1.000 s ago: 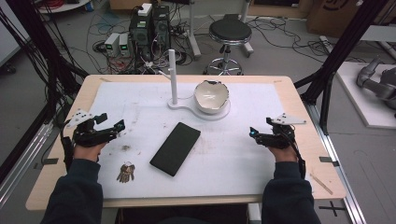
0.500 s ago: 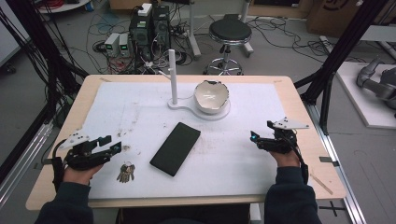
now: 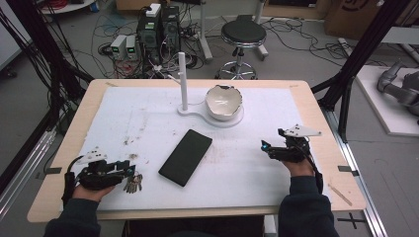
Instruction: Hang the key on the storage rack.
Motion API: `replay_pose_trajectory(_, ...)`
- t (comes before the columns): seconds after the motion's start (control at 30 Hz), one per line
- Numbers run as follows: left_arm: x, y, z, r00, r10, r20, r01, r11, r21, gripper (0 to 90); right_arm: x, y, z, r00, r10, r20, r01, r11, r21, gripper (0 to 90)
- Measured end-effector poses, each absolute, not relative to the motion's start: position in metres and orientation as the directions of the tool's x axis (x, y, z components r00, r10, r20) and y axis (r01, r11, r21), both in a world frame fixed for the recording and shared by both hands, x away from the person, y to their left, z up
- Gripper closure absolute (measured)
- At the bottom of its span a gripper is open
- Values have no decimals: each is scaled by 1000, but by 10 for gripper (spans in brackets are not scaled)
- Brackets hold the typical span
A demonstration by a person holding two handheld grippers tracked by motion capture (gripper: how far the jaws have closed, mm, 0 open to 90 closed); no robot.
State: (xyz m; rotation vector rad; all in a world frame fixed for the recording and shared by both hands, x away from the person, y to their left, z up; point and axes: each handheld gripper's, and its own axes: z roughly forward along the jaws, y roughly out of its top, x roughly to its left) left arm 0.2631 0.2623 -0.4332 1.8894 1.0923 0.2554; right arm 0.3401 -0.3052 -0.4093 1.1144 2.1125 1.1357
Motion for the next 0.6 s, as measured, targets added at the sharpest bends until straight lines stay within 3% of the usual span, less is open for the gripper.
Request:
replay_pose_trajectory(0.3,269,258,-442,592,764,-258,640,-250,727,757,339,-308,-409,-538,842,-37,432,313,846,191)
replay_pose_trajectory(0.37,270,258,-443,590,761,-269,644,-243,725,803,339,-310,-410,-536,843,-39,433,314,845,191)
replay_pose_trajectory(0.4,271,257,-442,593,758,-273,642,-241,728,869,339,-310,-410,-534,845,-36,434,310,846,191)
replay_pose_trajectory(0.6,271,258,-438,592,762,-264,619,-220,754,877,339,-311,-410,-530,847,-35,436,308,846,191)
